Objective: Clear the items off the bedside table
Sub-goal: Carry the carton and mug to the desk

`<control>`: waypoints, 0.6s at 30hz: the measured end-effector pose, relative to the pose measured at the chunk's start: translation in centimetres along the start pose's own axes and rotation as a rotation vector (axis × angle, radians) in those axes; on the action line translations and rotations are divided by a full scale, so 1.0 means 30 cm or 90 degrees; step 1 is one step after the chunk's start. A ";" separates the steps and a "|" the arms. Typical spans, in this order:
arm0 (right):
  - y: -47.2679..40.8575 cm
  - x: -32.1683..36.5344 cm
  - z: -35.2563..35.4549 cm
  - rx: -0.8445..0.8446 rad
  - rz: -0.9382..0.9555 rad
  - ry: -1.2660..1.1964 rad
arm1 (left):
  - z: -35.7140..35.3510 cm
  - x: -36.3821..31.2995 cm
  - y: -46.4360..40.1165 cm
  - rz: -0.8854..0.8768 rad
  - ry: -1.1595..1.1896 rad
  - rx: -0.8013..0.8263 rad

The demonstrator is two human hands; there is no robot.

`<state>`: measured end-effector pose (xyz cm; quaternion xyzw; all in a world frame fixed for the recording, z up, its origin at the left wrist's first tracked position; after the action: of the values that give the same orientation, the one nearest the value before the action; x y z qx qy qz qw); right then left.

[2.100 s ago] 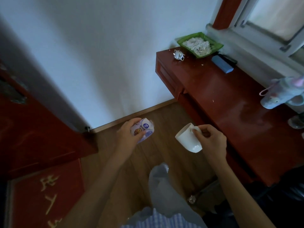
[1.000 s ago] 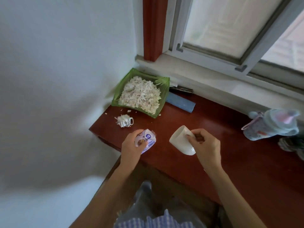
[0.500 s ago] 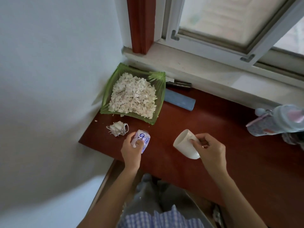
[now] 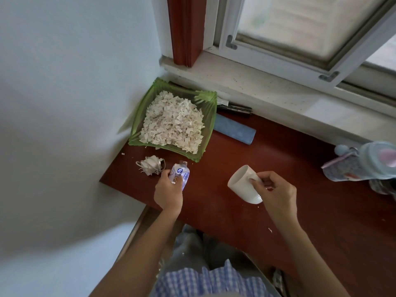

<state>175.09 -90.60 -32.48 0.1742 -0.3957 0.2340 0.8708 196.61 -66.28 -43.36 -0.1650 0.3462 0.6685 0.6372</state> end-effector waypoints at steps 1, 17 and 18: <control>0.000 -0.003 0.001 0.002 0.001 0.003 | -0.002 0.000 0.004 -0.003 -0.006 0.002; 0.044 -0.035 0.038 0.008 0.004 -0.002 | 0.028 -0.071 0.111 -0.237 -0.089 -0.021; 0.047 -0.039 0.041 0.006 0.001 -0.004 | 0.017 -0.086 0.127 -0.295 -0.093 -0.014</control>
<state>172.90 -90.34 -32.45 0.1784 -0.3974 0.2363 0.8686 193.39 -67.66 -40.32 -0.1979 0.2447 0.5185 0.7951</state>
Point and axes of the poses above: each hand's wrist, its own y-axis away from the middle knuckle, its own z-axis out of the back of the hand, x = y × z, the point moved 10 cm from there along -y, towards the middle knuckle, and after that the axes turned 2 degrees about y, right-handed, at the moved point
